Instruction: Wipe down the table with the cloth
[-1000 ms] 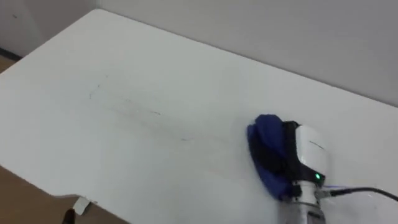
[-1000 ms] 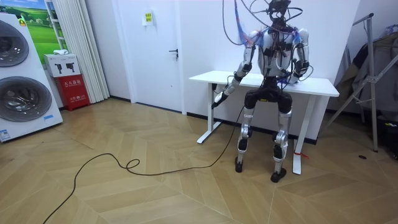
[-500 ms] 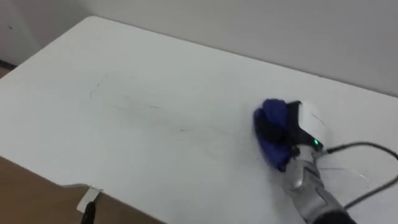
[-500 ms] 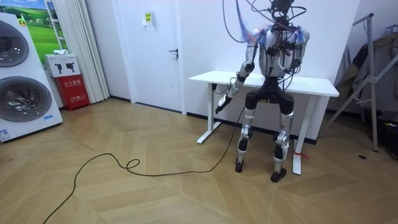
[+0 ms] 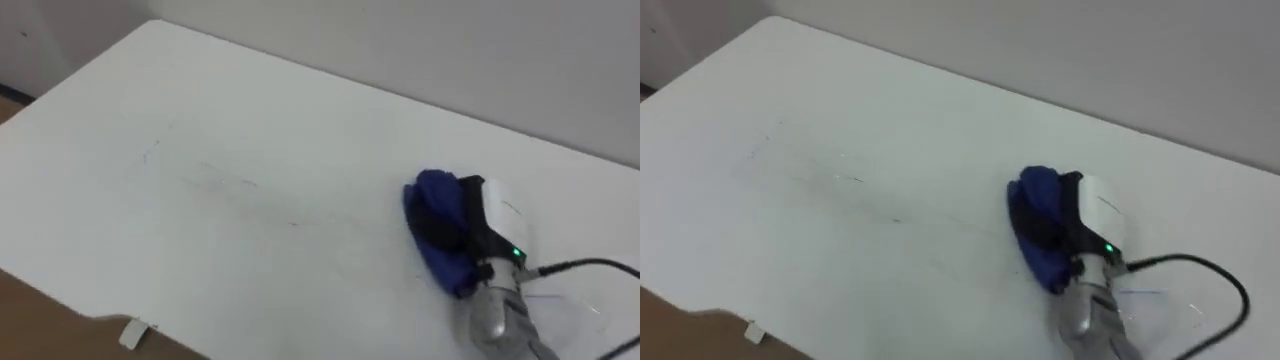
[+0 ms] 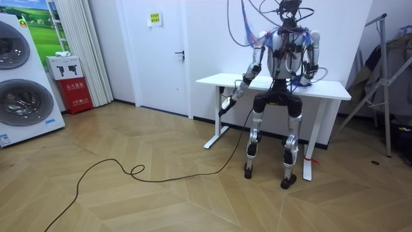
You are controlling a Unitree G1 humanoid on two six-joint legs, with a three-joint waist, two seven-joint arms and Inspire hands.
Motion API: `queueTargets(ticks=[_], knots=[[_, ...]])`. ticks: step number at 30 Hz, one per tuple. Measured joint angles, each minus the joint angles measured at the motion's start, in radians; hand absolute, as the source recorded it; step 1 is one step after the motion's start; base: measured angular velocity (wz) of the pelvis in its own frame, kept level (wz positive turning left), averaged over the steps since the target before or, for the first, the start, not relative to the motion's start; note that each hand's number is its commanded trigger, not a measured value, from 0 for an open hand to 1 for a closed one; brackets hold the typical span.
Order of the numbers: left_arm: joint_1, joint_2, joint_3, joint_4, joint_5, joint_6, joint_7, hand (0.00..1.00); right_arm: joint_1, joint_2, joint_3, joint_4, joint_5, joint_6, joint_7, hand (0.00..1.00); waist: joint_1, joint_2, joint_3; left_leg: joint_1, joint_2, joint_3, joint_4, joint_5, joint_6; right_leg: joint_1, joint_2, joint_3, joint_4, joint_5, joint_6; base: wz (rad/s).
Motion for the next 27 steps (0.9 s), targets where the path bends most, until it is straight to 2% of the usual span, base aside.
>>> queueTargets(ticks=[2, 4, 8, 10, 13, 15, 16, 17, 18, 19, 20, 22, 23, 24, 25, 27], knots=[[0.001, 0.015, 0.047, -0.013, 0.01, -0.019, 0.009, 0.0, 0.101, -0.027, -0.091, 0.002, 0.031, -0.006, -0.023, 1.0, -0.038, -0.008, -0.021, 0.003, 0.0, 0.006, 0.006, -0.008, 0.0, 0.012, 0.0, 0.003, -0.003, -0.001, 0.001, -0.1], [0.0, 0.016, 0.068, -0.015, 0.009, -0.036, 0.011, 0.0, 0.158, -0.048, -0.157, 0.005, 0.068, -0.013, -0.027, 1.0, -0.049, -0.006, -0.0277, 0.012, 0.0, 0.023, 0.009, -0.016, 0.002, 0.014, -0.001, 0.028, -0.003, -0.001, 0.001, -0.25], [-0.007, 0.017, 0.054, -0.015, 0.0, -0.05, 0.011, 0.0, 0.193, -0.079, -0.209, 0.037, 0.127, -0.017, -0.026, 1.0, -0.092, -0.005, -0.0285, 0.014, 0.001, 0.033, 0.037, -0.027, 0.007, 0.018, -0.003, 0.045, 0.006, 0.0, 0.001, -0.11], [-0.004, 0.017, 0.039, -0.014, 0.001, -0.058, 0.011, 0.0, 0.192, -0.082, -0.21, 0.042, 0.128, -0.016, -0.022, 1.0, -0.09, -0.004, -0.0287, 0.015, 0.001, 0.033, 0.044, -0.031, 0.007, 0.018, -0.004, 0.05, 0.015, 0.0, 0.001, 0.0], [0.0, 0.016, -0.003, -0.011, -0.002, -0.062, 0.012, 0.0, 0.177, -0.082, -0.197, 0.041, 0.129, 0.007, -0.021, 1.0, -0.077, 0.001, -0.0288, 0.019, 0.002, 0.036, 0.042, -0.033, 0.003, 0.017, -0.004, 0.055, 0.018, 0.002, 0.0, -0.04], [-0.001, 0.005, -0.04, -0.01, -0.024, -0.062, 0.012, 0.0, 0.164, -0.078, -0.192, 0.027, 0.13, 0.031, -0.023, 1.0, -0.066, 0.006, -0.0274, 0.019, 0.004, 0.039, 0.041, -0.034, 0.002, 0.019, -0.003, 0.056, 0.023, 0.006, -0.001, -0.08], [0.002, 0.0, -0.067, -0.001, -0.032, -0.06, 0.011, 0.0, 0.142, -0.066, -0.183, 0.016, 0.124, 0.062, -0.024, 1.0, -0.061, 0.008, -0.0263, 0.019, 0.006, 0.043, 0.041, -0.033, 0.001, 0.012, -0.003, 0.059, 0.031, 0.007, -0.003, -0.21], [-0.001, -0.007, -0.084, 0.013, -0.032, -0.059, 0.01, 0.0, 0.118, -0.061, -0.173, -0.005, 0.105, 0.11, -0.023, 1.0, -0.042, 0.01, -0.0259, 0.019, 0.007, 0.045, 0.041, -0.033, 0.001, 0.001, 0.0, 0.068, 0.035, 0.01, -0.008, -0.31], [-0.001, -0.009, -0.094, 0.02, -0.032, -0.059, 0.01, 0.0, 0.105, -0.061, -0.157, -0.015, 0.099, 0.134, -0.021, 1.0, -0.024, 0.013, -0.0245, 0.018, 0.009, 0.049, 0.041, -0.033, 0.001, -0.007, 0.003, 0.079, 0.035, 0.013, -0.012, -0.47], [-0.011, -0.009, -0.116, 0.03, -0.032, -0.057, 0.009, 0.0, 0.073, -0.058, -0.113, -0.048, 0.071, 0.18, -0.002, 1.0, 0.004, 0.019, -0.0187, 0.012, 0.012, 0.05, 0.043, -0.033, 0.001, -0.023, 0.01, 0.09, 0.035, 0.02, -0.02, -0.57], [-0.013, -0.01, -0.133, 0.032, -0.032, -0.047, 0.008, 0.0, 0.026, -0.063, -0.042, -0.06, 0.038, 0.206, 0.024, 1.0, 0.033, 0.027, -0.0114, 0.009, 0.012, 0.04, 0.042, -0.034, 0.002, -0.038, 0.019, 0.104, 0.036, 0.028, -0.027, -0.52], [-0.013, -0.01, -0.146, 0.04, -0.043, -0.036, 0.005, 0.0, -0.058, -0.057, 0.059, -0.083, -0.011, 0.239, 0.086, 1.0, 0.051, 0.031, -0.0006, -0.006, 0.011, 0.01, 0.042, -0.035, 0.004, -0.055, 0.027, 0.105, 0.04, 0.03, -0.032, -0.13], [-0.023, -0.01, -0.146, 0.039, -0.049, -0.031, -0.002, 0.0, -0.096, -0.061, 0.122, -0.106, -0.056, 0.249, 0.124, 1.0, 0.071, 0.031, 0.0023, -0.023, 0.011, -0.006, 0.042, -0.031, 0.003, -0.068, 0.03, 0.099, 0.041, 0.028, -0.035, 0.18], [-0.029, -0.01, -0.147, 0.036, -0.049, -0.03, -0.005, 0.0, -0.111, -0.061, 0.149, -0.119, -0.08, 0.249, 0.142, 1.0, 0.076, 0.031, 0.006, -0.029, 0.011, -0.017, 0.042, -0.027, 0.002, -0.069, 0.031, 0.093, 0.04, 0.026, -0.038, 0.35], [-0.028, -0.01, -0.148, 0.026, -0.049, -0.026, -0.009, 0.0, -0.134, -0.058, 0.198, -0.141, -0.122, 0.25, 0.171, 1.0, 0.09, 0.031, 0.0075, -0.038, 0.01, -0.028, 0.041, -0.017, -0.005, -0.07, 0.032, 0.08, 0.036, 0.02, -0.04, 0.33], [-0.006, -0.01, -0.155, -0.008, -0.048, -0.007, -0.016, 0.0, -0.149, -0.052, 0.251, -0.17, -0.166, 0.258, 0.196, 1.0, 0.121, 0.032, 0.0069, -0.04, 0.007, -0.04, 0.036, -0.014, -0.003, -0.066, 0.031, 0.067, 0.029, 0.016, -0.037, 0.25]])
